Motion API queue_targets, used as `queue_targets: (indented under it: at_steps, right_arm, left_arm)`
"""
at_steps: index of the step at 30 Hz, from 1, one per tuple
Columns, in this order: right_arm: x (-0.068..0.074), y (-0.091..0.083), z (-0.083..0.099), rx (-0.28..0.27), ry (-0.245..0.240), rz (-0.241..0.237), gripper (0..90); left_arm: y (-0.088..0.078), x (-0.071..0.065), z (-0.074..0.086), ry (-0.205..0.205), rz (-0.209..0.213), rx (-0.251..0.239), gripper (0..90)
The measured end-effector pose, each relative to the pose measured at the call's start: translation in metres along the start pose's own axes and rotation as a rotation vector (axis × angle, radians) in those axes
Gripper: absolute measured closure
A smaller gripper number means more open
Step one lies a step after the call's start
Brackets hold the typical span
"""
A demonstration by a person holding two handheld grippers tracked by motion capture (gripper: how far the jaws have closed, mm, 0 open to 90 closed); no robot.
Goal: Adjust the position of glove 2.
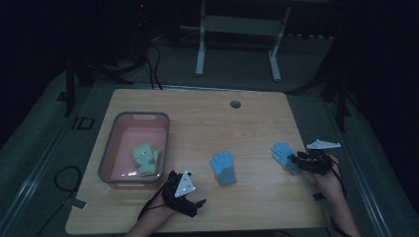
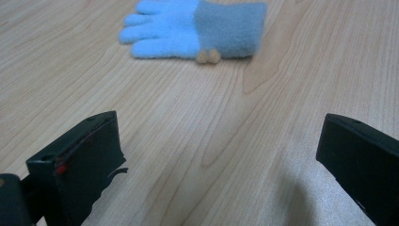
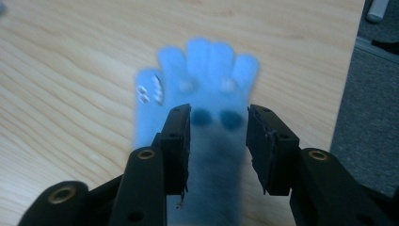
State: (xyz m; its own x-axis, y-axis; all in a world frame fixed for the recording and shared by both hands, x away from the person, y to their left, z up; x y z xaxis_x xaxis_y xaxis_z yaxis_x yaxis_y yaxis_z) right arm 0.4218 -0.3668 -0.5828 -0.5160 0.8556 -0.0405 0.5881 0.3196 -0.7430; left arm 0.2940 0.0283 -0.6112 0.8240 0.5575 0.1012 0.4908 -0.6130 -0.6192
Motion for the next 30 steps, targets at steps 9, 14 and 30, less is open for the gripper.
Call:
queue_targets:
  at_steps: [9, 14, 30]
  right_arm:
    - [0.003, 0.018, 0.008, -0.002, -0.011, -0.049, 58.6]
    - [0.007, 0.02, 0.008, 0.01, -0.034, -0.043, 73.3]
    - [0.066, -0.009, -0.03, -0.042, 0.217, 0.074, 86.9]
  left_arm:
    - [0.0, 0.0, 0.0, 0.002, -0.002, 0.001, 0.9]
    - [0.0, 0.0, 0.001, 0.007, -0.002, 0.006, 1.0]
    - [0.0, 0.001, -0.001, -0.001, -0.005, -0.004, 1.0]
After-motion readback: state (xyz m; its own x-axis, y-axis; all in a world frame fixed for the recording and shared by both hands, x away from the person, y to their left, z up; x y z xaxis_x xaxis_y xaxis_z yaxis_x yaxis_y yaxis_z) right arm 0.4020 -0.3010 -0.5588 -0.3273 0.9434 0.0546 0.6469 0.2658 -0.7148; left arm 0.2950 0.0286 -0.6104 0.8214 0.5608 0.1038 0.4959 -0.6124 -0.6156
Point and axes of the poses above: each handheld gripper's, and its own axes: y roughly forward along the jaws, z roughly out of its underside, x roughly to its left, the point moved 8 cm from there along y, roughly forward along the jaws, and after that the axes turned 2 degrees about x, right-handed, at the moved point
